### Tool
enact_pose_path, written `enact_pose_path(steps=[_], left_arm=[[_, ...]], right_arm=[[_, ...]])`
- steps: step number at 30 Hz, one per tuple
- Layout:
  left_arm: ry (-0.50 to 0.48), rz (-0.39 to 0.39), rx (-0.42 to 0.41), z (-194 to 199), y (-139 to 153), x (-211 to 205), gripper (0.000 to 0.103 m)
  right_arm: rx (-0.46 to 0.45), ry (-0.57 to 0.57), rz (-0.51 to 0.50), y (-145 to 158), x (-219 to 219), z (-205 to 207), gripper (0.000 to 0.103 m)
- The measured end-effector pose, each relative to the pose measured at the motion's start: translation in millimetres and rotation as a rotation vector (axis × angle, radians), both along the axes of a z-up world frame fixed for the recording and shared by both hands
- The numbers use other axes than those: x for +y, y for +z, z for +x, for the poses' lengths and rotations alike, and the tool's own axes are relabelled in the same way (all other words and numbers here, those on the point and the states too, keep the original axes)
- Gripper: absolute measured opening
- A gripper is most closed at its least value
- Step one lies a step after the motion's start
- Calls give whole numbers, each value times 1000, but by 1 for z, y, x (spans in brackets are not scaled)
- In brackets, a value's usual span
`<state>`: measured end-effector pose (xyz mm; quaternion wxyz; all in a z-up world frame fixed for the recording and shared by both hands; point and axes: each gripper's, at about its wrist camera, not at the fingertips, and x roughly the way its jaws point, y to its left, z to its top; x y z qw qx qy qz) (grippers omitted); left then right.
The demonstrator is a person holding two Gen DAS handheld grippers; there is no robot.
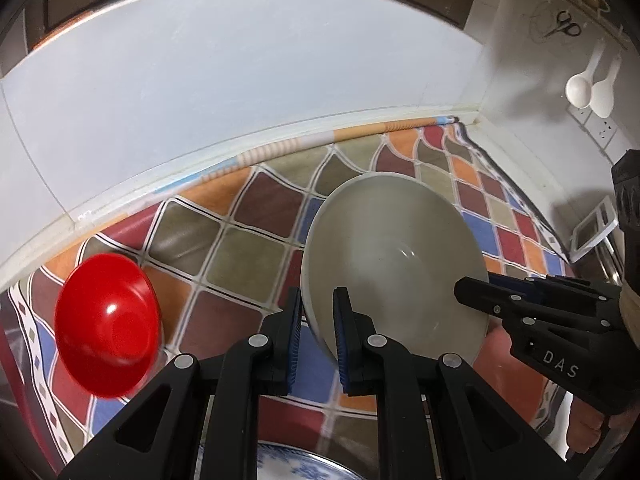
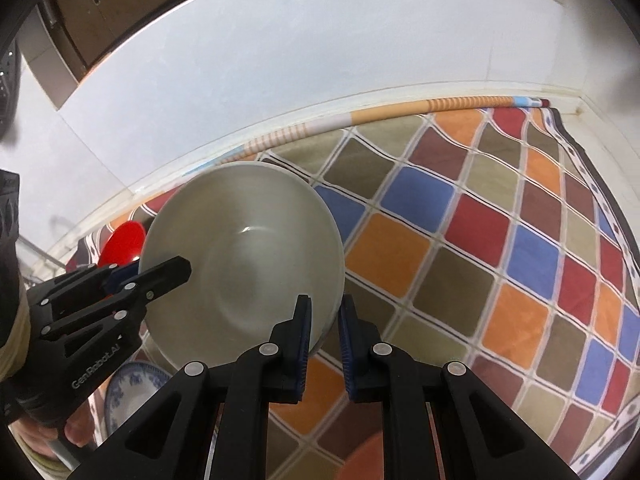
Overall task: Organize plates and bowls
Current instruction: 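Carry the white bowl with both tools onto the pink bowl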
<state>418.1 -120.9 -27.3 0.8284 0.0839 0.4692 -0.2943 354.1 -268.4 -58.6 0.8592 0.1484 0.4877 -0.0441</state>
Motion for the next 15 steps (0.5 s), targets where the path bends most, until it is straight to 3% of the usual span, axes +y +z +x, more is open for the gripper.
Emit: enact_pose_path(steps=[15], left_arm=[[-20,-77,-9,-76,16,-23,17]], right_arm=[[-58,-43,-9,13,-29,-83,15]])
